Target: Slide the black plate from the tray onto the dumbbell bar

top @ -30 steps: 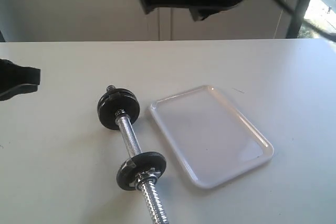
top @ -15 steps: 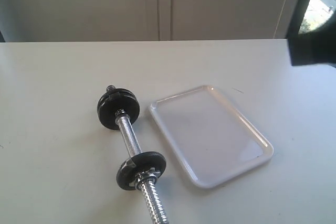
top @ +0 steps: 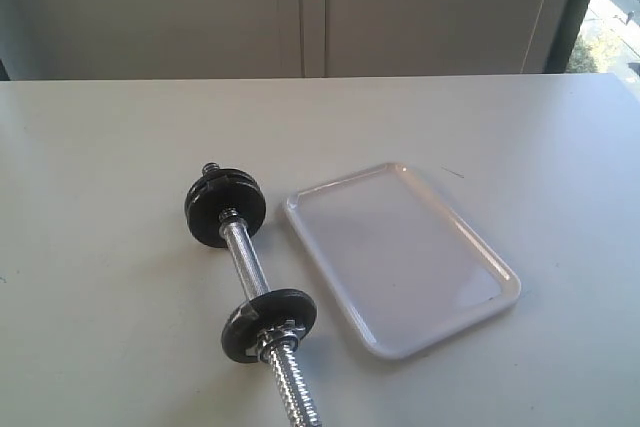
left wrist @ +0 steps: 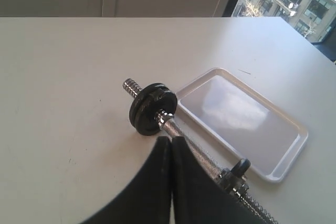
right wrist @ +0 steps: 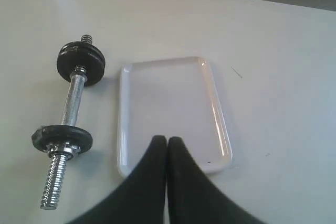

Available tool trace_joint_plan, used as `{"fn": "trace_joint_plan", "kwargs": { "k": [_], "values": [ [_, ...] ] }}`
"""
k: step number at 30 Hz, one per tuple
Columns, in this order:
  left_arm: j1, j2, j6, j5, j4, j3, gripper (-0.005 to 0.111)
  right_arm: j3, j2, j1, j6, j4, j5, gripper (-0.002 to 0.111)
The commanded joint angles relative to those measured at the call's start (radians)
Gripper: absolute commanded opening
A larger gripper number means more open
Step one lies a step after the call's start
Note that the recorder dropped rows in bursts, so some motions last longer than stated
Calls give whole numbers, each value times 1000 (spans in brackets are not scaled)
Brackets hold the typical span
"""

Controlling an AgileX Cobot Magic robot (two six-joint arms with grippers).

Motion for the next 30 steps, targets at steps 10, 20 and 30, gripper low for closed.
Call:
{"fn": "trace_joint_plan", "kwargs": {
  "k": [10,20,30],
  "values": [
    [5,-7,-1,18,-12,5,0,6,-21,-4,5,-7,-7,0],
    [5,-7,-1,18,-12,5,0,6,-21,-4,5,-7,-7,0],
    [154,-156,-1,18,-12,5,0,6,-21,-4,5,-7,-5,0]
  ]
}}
